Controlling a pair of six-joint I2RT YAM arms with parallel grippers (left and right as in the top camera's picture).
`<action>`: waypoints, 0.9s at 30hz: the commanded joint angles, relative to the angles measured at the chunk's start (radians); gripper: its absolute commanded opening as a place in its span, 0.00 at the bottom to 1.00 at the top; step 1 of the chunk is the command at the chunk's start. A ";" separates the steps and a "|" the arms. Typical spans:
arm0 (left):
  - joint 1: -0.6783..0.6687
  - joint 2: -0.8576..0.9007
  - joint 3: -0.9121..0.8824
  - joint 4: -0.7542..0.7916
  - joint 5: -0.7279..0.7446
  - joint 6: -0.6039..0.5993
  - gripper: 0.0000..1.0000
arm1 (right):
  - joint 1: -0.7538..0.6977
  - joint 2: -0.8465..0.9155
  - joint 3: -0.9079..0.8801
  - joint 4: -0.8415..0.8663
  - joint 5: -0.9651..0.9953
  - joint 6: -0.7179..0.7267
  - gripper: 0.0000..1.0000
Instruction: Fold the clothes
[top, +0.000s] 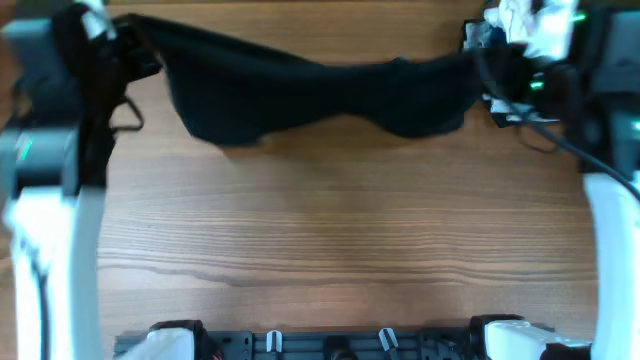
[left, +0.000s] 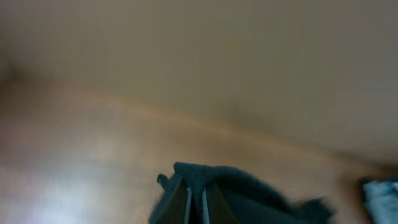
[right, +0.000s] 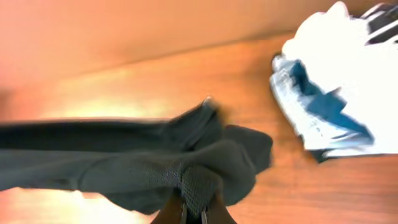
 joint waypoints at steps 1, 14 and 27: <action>-0.003 -0.144 0.016 -0.019 -0.012 0.018 0.04 | -0.070 -0.026 0.162 -0.090 -0.002 -0.008 0.04; -0.003 -0.453 0.016 0.027 -0.027 0.017 0.04 | -0.254 -0.212 0.377 -0.251 -0.129 -0.022 0.04; -0.003 -0.396 0.014 -0.220 -0.026 -0.006 0.04 | -0.254 -0.204 0.410 -0.467 -0.066 -0.121 0.04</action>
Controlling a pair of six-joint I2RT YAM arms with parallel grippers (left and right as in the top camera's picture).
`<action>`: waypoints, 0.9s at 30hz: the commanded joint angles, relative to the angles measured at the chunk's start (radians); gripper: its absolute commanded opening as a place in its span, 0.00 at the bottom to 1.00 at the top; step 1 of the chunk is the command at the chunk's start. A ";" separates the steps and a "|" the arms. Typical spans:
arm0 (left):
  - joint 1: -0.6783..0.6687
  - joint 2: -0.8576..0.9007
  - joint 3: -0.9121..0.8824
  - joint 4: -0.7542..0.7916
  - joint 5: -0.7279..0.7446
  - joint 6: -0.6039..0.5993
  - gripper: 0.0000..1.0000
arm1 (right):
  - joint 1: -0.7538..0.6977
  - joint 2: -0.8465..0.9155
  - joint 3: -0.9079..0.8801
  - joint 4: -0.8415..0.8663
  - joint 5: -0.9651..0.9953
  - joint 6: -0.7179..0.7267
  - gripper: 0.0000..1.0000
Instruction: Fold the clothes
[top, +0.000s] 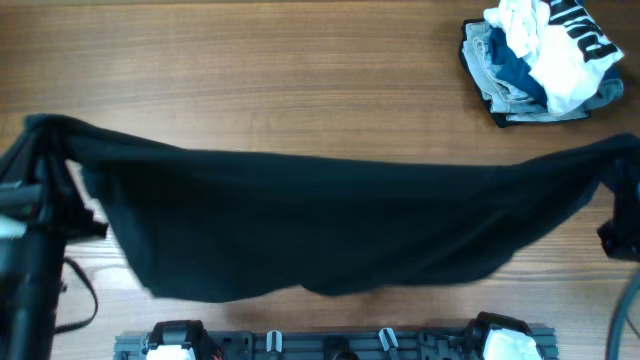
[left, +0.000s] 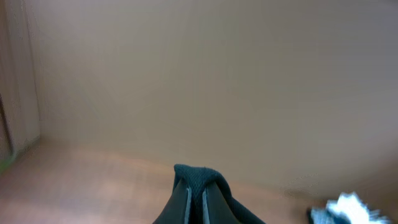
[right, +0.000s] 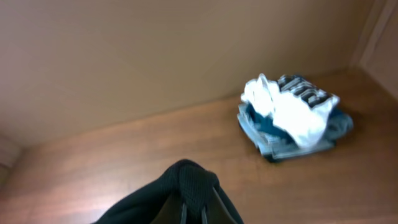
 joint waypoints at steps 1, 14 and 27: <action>0.001 0.112 -0.005 -0.065 -0.021 -0.005 0.04 | -0.009 0.122 -0.007 -0.023 0.024 -0.071 0.04; 0.001 0.692 -0.005 -0.115 -0.041 0.004 0.04 | 0.148 0.701 -0.008 0.065 -0.054 -0.207 0.04; 0.000 1.189 -0.005 0.367 -0.043 0.006 0.04 | 0.257 1.201 -0.008 0.498 -0.032 -0.124 0.04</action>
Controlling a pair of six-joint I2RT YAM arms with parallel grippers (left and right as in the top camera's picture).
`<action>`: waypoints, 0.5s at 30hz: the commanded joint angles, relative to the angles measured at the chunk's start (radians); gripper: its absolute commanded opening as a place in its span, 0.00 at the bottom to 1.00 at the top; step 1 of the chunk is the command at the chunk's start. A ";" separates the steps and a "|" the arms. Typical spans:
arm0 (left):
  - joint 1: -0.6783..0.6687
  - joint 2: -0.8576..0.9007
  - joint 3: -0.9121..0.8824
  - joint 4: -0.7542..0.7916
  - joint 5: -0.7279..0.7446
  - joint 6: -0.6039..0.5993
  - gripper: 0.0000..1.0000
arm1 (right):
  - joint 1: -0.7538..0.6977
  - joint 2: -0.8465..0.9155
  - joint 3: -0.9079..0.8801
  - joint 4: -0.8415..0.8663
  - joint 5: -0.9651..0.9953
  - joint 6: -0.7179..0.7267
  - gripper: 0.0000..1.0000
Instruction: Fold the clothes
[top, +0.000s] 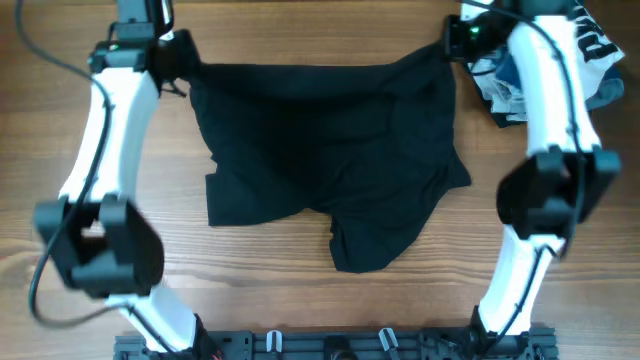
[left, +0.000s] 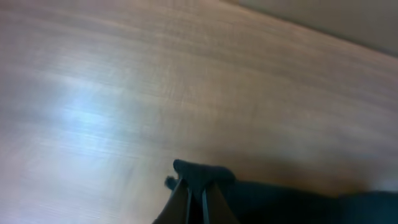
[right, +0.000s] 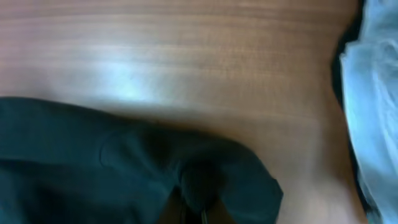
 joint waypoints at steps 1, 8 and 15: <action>-0.002 0.129 0.000 0.172 -0.013 0.009 0.04 | 0.021 0.082 0.000 0.144 0.003 0.049 0.04; -0.012 0.251 0.000 0.510 -0.013 0.008 0.04 | 0.065 0.154 0.000 0.447 0.007 0.153 0.04; -0.033 0.259 0.000 0.732 -0.013 0.008 1.00 | 0.114 0.176 -0.001 0.679 0.098 0.208 1.00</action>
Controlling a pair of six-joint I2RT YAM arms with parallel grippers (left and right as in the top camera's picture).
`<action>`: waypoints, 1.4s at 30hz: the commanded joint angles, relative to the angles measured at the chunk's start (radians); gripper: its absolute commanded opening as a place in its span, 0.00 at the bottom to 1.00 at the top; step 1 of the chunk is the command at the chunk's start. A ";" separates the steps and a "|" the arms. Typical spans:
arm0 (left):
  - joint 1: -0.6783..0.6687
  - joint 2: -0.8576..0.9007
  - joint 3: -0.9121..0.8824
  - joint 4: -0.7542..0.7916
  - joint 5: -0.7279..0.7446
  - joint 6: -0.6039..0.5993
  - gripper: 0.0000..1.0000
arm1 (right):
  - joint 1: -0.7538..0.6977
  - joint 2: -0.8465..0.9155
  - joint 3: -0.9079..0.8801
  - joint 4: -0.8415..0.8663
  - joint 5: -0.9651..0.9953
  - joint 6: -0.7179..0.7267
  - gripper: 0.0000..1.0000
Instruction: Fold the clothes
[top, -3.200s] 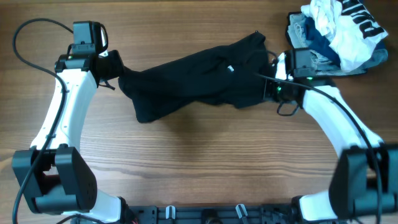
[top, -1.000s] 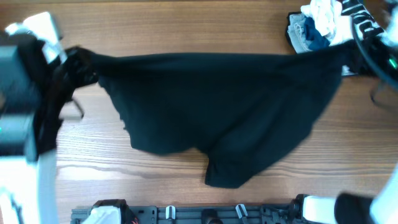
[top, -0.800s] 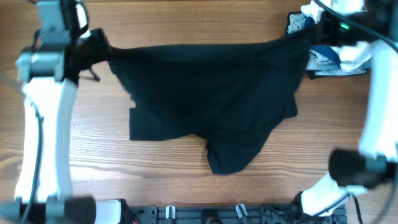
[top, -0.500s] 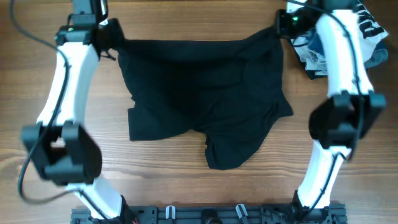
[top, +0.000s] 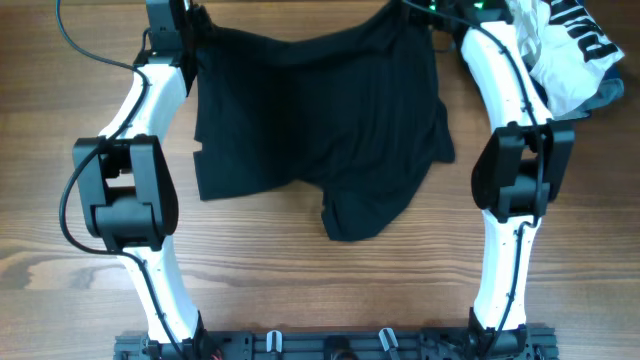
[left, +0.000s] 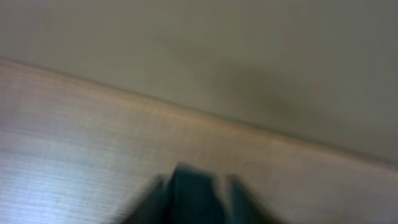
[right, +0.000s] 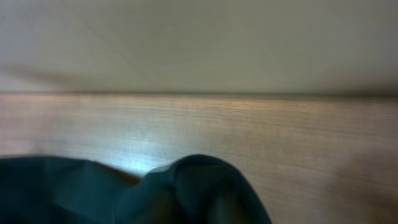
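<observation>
A black garment (top: 310, 110) lies spread on the wooden table (top: 300, 300), its top edge at the far side and a bunched lower hem near the middle. My left gripper (top: 190, 18) is at its far left corner and my right gripper (top: 425, 8) at its far right corner. Both corners are lifted a little, and the edge sags between them. The left wrist view is blurred, with dark cloth (left: 194, 196) at the left gripper (left: 194, 208). In the right wrist view, black cloth (right: 186, 186) bulges over the right gripper (right: 199, 208), hiding its fingers.
A pile of white, blue and grey clothes (top: 565, 50) sits at the far right corner, just beyond my right arm. Both arms stretch from the near edge along the garment's sides. A wall rises behind the table's far edge (right: 249, 94).
Both grippers have moved further toward the far edge with the garment's corners. The whole garment has shifted that way, its lower hem now nearer the table's middle.
The garment hung bunched between both shut grippers at the far side. Then it was stretched wide and held high over the near part of the table. Then it lay spread on the table with its corners far out, and now lies farther back.
</observation>
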 joint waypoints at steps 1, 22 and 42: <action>-0.017 -0.005 0.006 0.063 -0.013 0.006 1.00 | 0.023 0.032 0.007 0.048 0.071 0.044 1.00; -0.015 -0.289 -0.004 -1.023 -0.015 -0.147 1.00 | 0.021 -0.219 0.006 -0.803 0.020 0.020 1.00; 0.008 -0.286 -0.422 -0.776 0.037 -0.179 0.32 | 0.021 -0.218 -0.209 -0.715 0.021 -0.007 0.99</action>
